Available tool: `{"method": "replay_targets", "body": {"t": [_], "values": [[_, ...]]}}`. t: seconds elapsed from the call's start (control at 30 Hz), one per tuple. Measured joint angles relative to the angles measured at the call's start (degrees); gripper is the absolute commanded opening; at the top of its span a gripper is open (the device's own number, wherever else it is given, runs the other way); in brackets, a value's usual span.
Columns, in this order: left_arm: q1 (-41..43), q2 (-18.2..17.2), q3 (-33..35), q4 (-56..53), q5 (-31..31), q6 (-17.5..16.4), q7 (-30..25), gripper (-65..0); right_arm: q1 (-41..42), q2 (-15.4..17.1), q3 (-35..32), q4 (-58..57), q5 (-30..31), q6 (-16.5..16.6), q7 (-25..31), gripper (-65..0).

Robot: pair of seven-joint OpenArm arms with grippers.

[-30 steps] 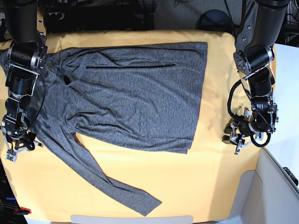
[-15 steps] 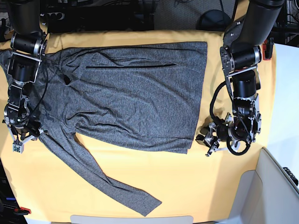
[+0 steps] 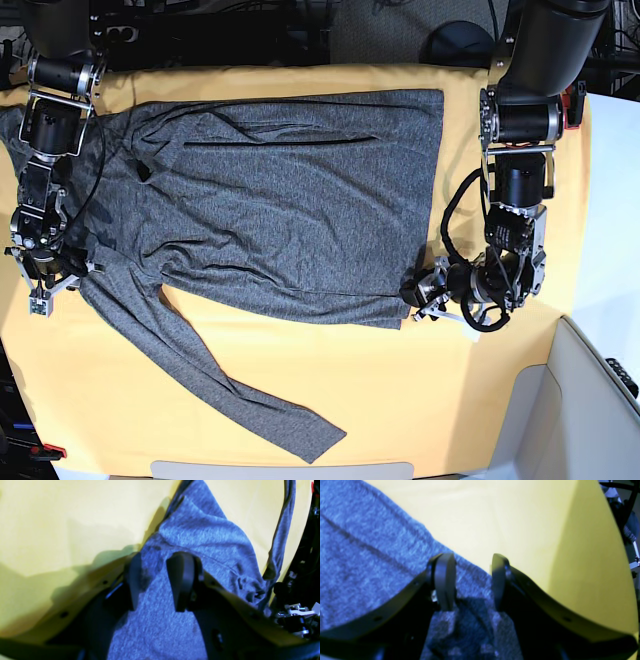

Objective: Fold the T-shirt properly
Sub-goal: 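Lower both grippers onto the shirt's side edges near the hem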

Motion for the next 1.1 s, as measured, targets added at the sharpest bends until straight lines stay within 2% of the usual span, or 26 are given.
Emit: {"method": "replay_targets", "body": {"t": [0.33, 0.47, 0.7, 0.87, 1.03, 1.1], "values": [[0.4, -3.6, 0.0, 0.1, -0.3, -0.1, -0.5, -43.6, -0.1, -1.1, 0.0, 0.0, 0.0, 0.0, 0.0, -40.7], [0.6, -3.5, 0.0, 0.0, 0.1, -2.4, -1.5, -43.6, -0.1, -1.6, -0.1, 0.0, 0.0, 0.2, 0.0, -40.7], [0.6, -2.2, 0.0, 0.0, 0.3, -2.5, -2.2, -43.6, -0.1, -2.8, 0.0, 0.0, 0.0, 0.2, 0.1, -40.7], [0.5, -0.4, 0.0, 0.0, 0.3, -2.5, -2.6, -43.6, -0.1, -2.5, 0.0, 0.0, 0.0, 0.0, 0.0, -40.7], [0.4, -0.1, 0.0, 0.1, 0.4, -2.5, -2.6, -43.6, -0.2, -2.7, 0.0, 0.0, 0.0, 0.0, 0.0, -40.7], [0.4, -0.1, 0.0, 0.1, 0.9, -4.4, -2.6, -43.6, -0.7, -2.7, 0.0, 0.0, 0.0, 0.0, 0.6, -40.7]]}}
